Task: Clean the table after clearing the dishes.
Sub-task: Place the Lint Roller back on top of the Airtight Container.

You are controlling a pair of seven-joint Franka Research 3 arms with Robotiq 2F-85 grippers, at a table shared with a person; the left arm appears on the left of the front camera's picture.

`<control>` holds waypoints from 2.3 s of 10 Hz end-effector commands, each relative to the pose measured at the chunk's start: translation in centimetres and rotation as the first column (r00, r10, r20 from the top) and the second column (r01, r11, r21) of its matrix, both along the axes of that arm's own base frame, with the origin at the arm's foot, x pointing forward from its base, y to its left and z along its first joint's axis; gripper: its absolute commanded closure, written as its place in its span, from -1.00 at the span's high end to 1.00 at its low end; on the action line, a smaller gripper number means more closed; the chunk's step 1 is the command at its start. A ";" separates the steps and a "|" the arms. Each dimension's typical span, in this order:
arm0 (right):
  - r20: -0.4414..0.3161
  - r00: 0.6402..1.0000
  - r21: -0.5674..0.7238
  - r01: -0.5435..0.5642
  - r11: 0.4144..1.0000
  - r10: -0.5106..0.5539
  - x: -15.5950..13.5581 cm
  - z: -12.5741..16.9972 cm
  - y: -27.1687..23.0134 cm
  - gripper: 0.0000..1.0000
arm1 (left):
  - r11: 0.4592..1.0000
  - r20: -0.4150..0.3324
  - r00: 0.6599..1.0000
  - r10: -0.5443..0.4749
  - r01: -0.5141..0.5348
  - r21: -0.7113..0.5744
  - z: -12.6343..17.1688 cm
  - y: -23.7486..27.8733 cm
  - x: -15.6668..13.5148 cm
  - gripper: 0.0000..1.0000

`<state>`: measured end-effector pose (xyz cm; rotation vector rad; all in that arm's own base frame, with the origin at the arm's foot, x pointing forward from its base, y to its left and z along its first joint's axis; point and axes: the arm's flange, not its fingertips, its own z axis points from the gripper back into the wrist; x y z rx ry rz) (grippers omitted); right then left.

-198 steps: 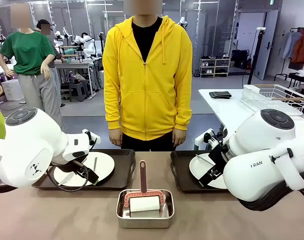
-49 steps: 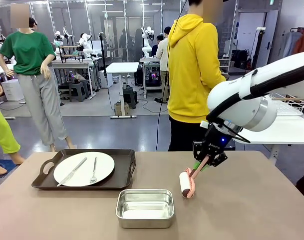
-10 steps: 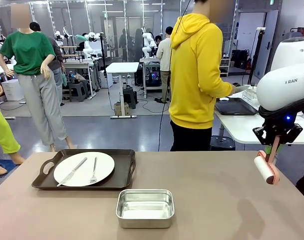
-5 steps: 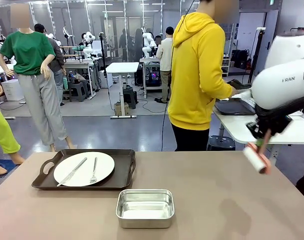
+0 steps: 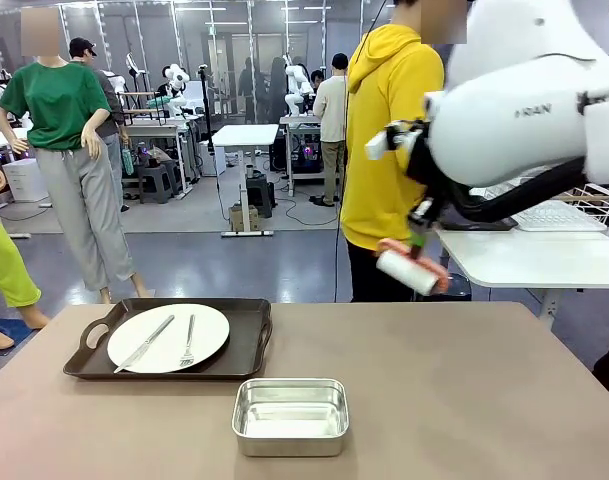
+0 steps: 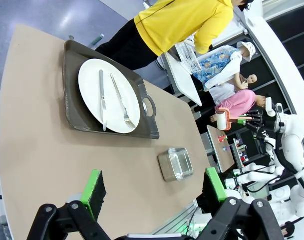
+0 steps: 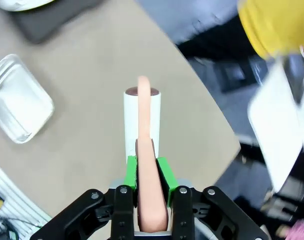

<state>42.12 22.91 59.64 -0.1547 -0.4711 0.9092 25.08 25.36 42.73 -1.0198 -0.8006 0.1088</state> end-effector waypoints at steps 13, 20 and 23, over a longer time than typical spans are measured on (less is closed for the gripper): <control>-0.289 0.870 -0.026 -0.424 0.906 0.399 -7.2 -7.9 15.6 -0.56 | 1.000 0.012 1.000 -0.008 0.008 -0.004 0.0 0.2 -0.1 1.00; -0.439 0.811 -0.029 -0.444 0.896 0.387 -2.5 -13.0 18.4 -0.56 | 1.000 0.012 1.000 -0.008 0.008 -0.004 0.0 0.2 -0.1 1.00; -0.452 0.735 0.022 -0.558 0.830 0.506 -0.3 -15.3 18.3 -0.56 | 1.000 0.012 1.000 -0.008 0.008 -0.004 0.0 0.2 -0.1 1.00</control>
